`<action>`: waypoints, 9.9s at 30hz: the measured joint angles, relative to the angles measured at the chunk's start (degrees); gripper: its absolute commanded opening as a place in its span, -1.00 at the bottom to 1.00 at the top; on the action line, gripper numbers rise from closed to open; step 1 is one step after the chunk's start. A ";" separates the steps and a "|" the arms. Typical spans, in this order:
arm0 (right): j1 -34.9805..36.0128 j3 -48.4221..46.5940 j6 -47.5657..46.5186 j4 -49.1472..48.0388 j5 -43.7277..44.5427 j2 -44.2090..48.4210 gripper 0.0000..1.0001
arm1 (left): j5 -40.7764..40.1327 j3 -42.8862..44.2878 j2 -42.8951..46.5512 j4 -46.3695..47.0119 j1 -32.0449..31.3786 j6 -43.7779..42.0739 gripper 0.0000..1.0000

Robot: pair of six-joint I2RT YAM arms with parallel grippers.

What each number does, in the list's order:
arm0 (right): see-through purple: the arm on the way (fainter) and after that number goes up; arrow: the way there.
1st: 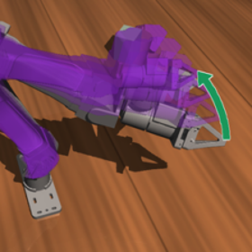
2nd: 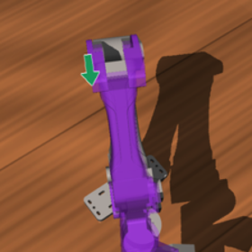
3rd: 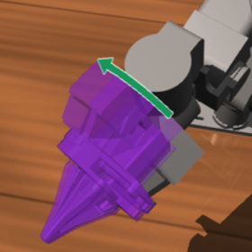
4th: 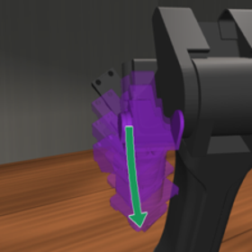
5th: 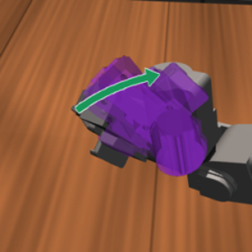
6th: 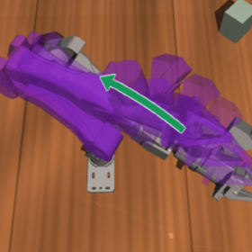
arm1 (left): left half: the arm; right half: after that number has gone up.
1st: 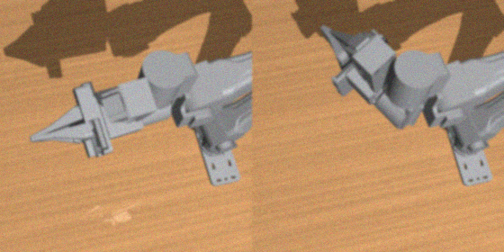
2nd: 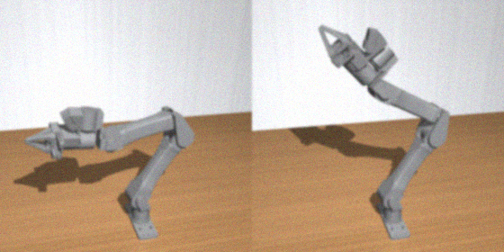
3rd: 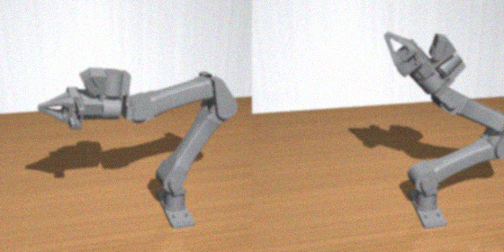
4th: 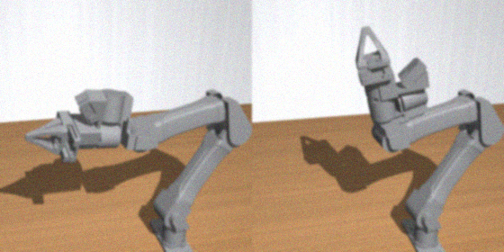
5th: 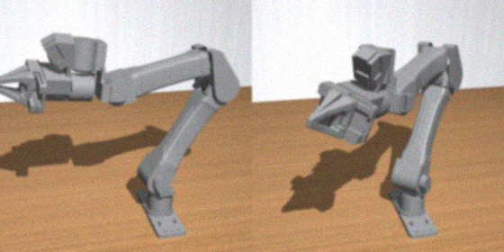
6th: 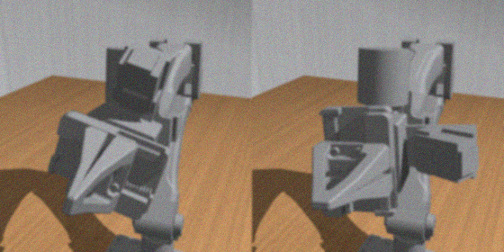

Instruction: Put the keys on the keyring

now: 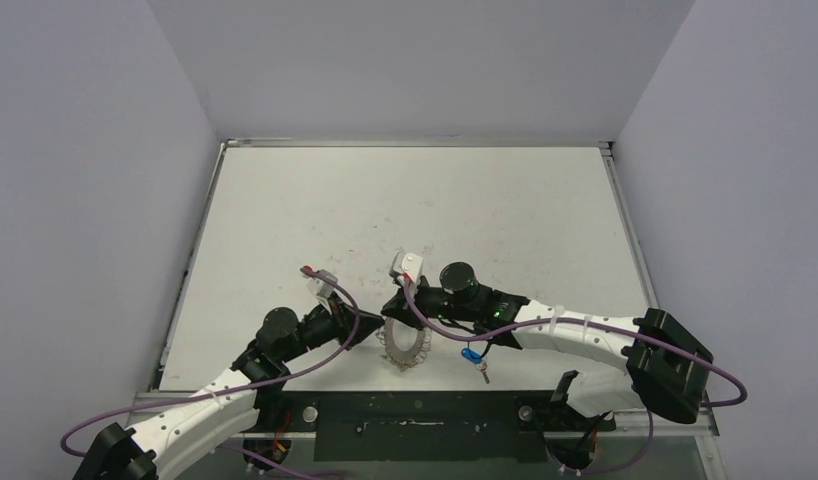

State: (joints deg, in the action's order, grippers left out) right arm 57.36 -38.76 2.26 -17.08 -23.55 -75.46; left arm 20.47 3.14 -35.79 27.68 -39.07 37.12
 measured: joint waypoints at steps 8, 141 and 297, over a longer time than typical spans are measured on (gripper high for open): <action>-0.44 0.00 0.83 -0.59 -0.13 0.00 -1.00 | 0.00 0.00 1.27 0.48 0.00 -0.79 -1.00; 0.48 6.60 -25.90 -6.43 -6.47 1.68 -0.89 | -0.72 -0.02 1.60 0.42 -3.98 -25.38 -1.00; -5.57 10.34 -17.81 -2.38 -20.28 9.49 -0.36 | 0.50 2.71 5.60 -3.91 -11.47 -40.35 -1.00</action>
State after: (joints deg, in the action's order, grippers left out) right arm 51.79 -28.42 -15.55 -19.46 -43.83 -65.98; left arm 20.97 5.85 -30.20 23.77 -50.54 -3.22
